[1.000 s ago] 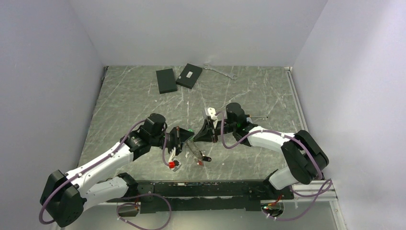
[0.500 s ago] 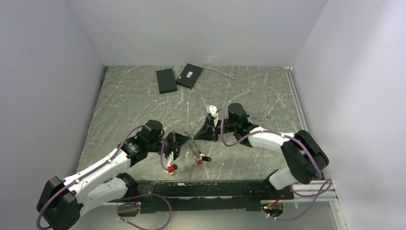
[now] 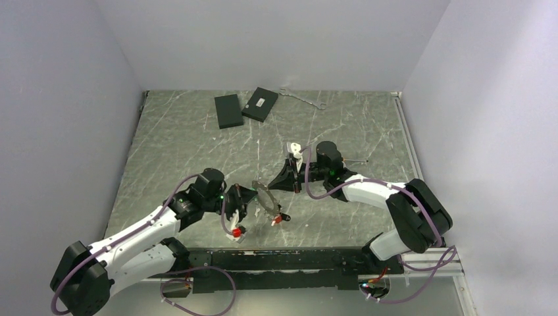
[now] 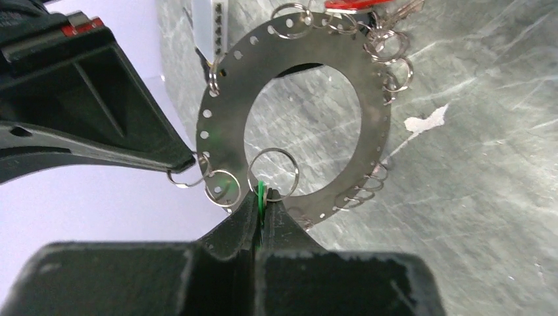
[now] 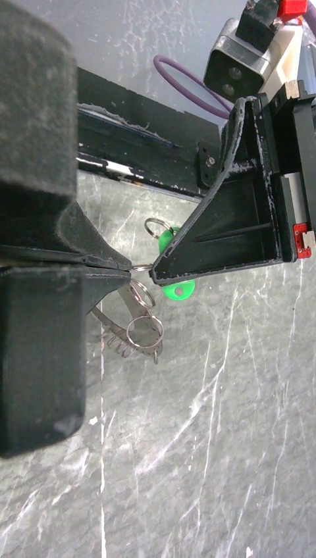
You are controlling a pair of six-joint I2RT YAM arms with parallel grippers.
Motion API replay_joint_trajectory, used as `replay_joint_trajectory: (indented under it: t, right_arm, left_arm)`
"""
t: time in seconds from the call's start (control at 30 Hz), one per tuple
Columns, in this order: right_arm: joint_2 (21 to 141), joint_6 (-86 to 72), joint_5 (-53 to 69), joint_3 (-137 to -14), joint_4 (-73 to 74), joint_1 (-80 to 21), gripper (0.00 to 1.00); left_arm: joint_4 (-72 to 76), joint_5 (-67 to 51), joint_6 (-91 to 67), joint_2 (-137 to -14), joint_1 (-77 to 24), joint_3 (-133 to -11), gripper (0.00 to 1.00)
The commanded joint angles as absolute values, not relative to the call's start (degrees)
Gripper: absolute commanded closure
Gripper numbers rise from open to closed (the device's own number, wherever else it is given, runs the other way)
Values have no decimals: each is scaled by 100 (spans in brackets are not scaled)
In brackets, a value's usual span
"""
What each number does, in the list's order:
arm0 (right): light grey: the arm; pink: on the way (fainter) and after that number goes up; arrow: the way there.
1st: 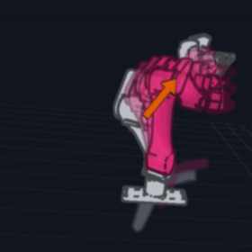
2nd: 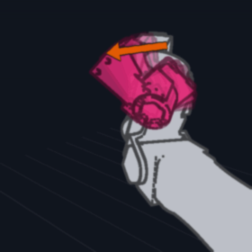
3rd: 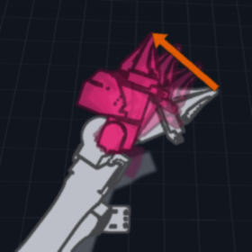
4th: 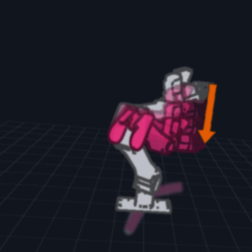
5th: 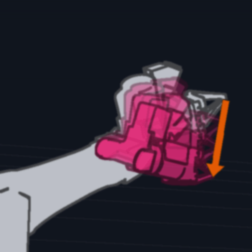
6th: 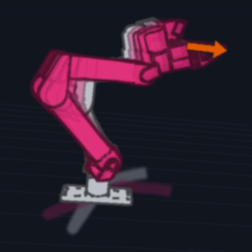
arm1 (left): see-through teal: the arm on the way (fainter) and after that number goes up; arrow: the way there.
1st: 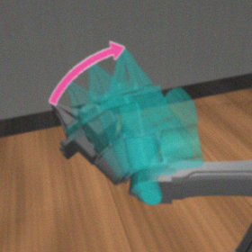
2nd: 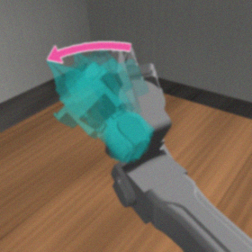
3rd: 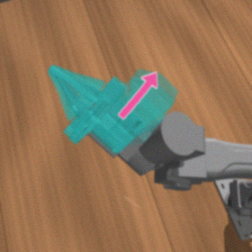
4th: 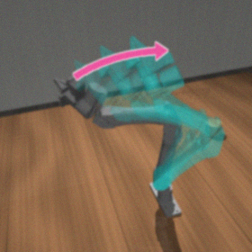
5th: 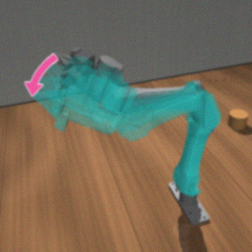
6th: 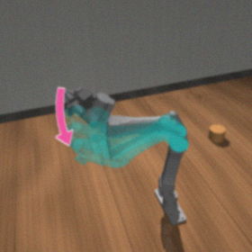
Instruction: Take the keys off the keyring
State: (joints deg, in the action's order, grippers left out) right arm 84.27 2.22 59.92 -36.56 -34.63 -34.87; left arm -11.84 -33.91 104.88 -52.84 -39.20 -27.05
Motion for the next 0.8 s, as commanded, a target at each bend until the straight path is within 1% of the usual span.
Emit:
replay_joint_trajectory:
  t: [0.0,0.13,0.23,0.37,0.5,0.67,0.77]
  right_arm:
    - [8155,95,5932,-3623,-3782,-3270,100]
    - [8111,10,5939,-3584,-3861,-3042,100]
    - [8103,-183,5954,-3542,-3959,-2908,100]
    - [8099,-357,5917,-3524,-4026,-2744,100]
    - [8090,-474,5829,-3599,-3926,-2673,100]
    - [8106,-587,5760,-3687,-3784,-2638,100]
    - [8134,-681,5753,-3711,-3766,-2637,100]
  left_arm:
    - [-1701,-2862,9210,-5171,-3940,-3293,100]
    - [-2466,-2297,8061,-5346,-3704,-3934,100]
    - [-2861,-2005,6892,-5560,-3479,-4259,100]
    - [-3282,-1939,5530,-6010,-2894,-4717,100]
    - [-3333,-1708,4283,-6444,-2240,-4893,100]
    - [-3799,-1654,3511,-6729,-1714,-4866,100]
    - [-4274,-1462,3144,-7508,-1212,-5116,100]
